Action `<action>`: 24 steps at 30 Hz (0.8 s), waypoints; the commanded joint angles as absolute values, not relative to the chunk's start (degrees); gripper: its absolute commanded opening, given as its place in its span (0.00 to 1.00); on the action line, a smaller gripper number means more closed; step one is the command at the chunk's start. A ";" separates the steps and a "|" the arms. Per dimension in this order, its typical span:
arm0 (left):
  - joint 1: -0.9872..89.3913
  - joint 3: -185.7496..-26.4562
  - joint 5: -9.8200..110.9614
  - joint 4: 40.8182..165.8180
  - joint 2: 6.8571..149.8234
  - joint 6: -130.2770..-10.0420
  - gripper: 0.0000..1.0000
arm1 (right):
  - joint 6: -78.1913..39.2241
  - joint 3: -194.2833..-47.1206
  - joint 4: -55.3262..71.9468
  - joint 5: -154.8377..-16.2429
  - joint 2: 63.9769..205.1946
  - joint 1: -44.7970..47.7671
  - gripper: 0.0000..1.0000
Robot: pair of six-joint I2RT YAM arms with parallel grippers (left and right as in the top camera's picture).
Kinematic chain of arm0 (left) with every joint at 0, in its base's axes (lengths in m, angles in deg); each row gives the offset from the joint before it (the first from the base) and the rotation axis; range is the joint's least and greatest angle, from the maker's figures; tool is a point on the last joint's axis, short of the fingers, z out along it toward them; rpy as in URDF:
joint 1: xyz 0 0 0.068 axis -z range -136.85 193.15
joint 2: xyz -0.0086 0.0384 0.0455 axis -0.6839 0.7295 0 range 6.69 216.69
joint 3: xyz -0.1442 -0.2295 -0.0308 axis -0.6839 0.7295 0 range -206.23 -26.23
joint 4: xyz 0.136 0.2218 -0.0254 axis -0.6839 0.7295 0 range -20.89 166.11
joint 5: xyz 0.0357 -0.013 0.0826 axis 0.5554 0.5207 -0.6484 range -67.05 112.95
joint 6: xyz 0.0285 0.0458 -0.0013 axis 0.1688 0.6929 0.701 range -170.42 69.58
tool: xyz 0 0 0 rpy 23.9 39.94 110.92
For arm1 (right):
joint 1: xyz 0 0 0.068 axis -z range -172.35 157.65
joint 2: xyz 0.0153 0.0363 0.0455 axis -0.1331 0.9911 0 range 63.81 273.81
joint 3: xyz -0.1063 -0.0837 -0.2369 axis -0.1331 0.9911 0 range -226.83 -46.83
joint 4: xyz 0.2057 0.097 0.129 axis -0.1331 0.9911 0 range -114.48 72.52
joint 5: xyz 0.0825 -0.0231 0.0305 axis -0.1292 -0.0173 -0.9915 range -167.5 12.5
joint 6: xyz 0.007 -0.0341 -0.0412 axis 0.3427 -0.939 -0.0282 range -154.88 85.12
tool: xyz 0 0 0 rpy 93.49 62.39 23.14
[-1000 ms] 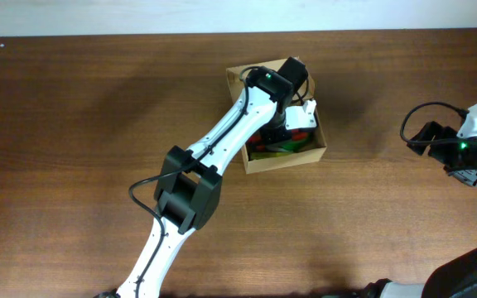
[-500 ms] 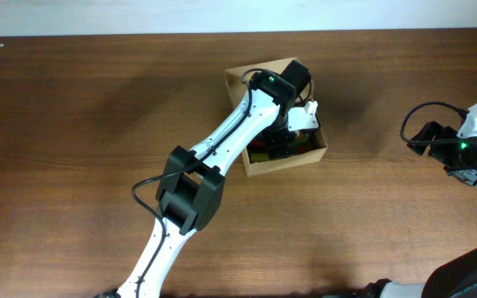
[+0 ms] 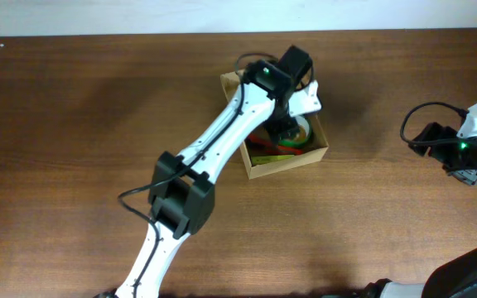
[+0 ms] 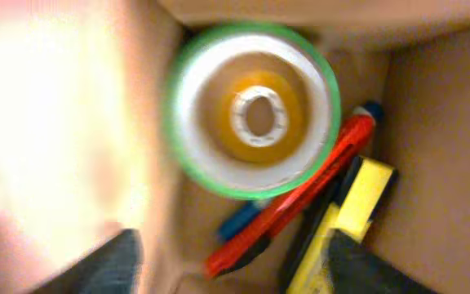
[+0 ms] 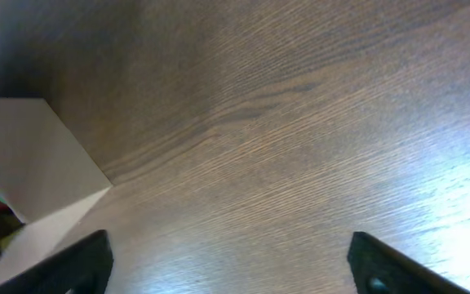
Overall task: Pack container
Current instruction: 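Lift the left gripper away and move the right gripper to the box lid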
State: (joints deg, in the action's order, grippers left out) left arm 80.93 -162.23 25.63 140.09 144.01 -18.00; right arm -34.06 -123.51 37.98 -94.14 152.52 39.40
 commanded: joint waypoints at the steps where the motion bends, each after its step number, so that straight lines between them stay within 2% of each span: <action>1: 80.34 -166.28 21.52 139.61 137.96 -21.36 0.46 | -33.97 -123.53 37.78 -94.88 152.69 39.48 0.74; 3: 79.97 -167.50 20.23 139.68 136.51 -22.39 0.25 | -33.97 -123.53 37.81 -94.91 152.69 39.48 0.54; 5: 79.36 -168.50 17.17 139.68 134.76 -24.51 0.11 | -33.95 -123.55 37.76 -94.95 152.69 39.48 0.35; 6: 78.94 -168.68 15.77 139.66 133.76 -25.17 0.06 | -33.95 -123.55 37.65 -95.17 152.69 39.48 0.24; 8: 77.59 -168.68 13.55 139.52 131.51 -25.78 0.04 | -33.95 -124.01 37.85 -96.52 152.69 39.48 0.05; 16: 64.85 -168.55 13.68 136.94 124.01 -34.43 0.02 | -35.26 -135.88 43.42 -90.01 152.69 34.50 0.04; 24: 46.46 -163.94 24.69 134.17 123.44 -40.75 0.02 | -39.00 -160.19 45.70 -82.84 158.75 23.46 0.04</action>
State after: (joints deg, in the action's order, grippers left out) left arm 49.92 -166.54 19.64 134.06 124.64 -36.73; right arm -37.19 -154.22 44.30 -86.14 154.97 25.74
